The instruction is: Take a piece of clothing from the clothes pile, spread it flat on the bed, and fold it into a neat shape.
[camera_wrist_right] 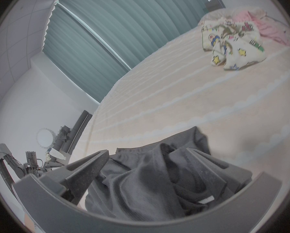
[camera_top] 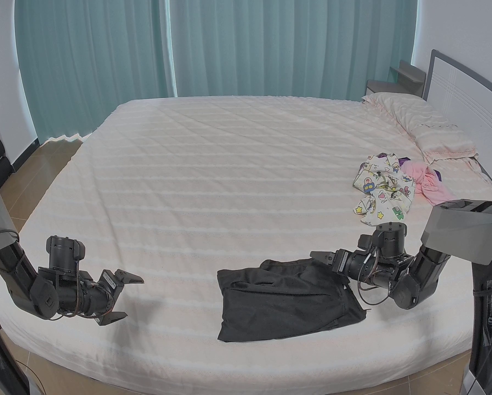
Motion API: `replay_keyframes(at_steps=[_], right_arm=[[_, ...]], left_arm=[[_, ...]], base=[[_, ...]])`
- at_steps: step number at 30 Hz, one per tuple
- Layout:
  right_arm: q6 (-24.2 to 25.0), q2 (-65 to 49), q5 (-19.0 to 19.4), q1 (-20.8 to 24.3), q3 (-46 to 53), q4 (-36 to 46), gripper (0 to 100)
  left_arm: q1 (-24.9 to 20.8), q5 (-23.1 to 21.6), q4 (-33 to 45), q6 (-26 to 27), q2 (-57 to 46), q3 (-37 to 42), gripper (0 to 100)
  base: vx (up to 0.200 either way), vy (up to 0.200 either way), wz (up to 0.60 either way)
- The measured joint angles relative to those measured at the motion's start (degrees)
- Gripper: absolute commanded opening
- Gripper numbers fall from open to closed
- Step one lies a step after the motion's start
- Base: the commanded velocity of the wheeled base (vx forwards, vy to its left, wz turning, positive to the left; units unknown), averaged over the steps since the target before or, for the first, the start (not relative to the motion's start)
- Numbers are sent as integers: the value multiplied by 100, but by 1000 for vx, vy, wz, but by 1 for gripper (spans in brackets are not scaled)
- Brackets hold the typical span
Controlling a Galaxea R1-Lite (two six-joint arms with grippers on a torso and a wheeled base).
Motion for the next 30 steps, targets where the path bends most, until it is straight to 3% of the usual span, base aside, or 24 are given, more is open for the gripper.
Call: replay_keyframes(at_steps=[6, 7, 13, 23, 30], right_arm=[[154, 249, 290, 69, -432, 184, 100], [154, 290, 399, 67, -466, 187, 0], [173, 408, 489, 23, -512, 132, 0], [877, 354, 462, -283, -510, -27, 0], [942, 315, 457, -477, -466, -71, 0]], left_arm=[[-2, 5, -6, -2, 9, 0, 100], [-9, 5, -4, 0, 9, 0, 100], [-9, 7, -4, 4, 9, 0, 100], [-9, 7, 0, 37, 9, 2, 100], [-9, 7, -2, 69, 9, 9, 100]], base=[[0, 0, 0], [0, 0, 0], [0, 0, 0], [0, 0, 0], [0, 0, 0]])
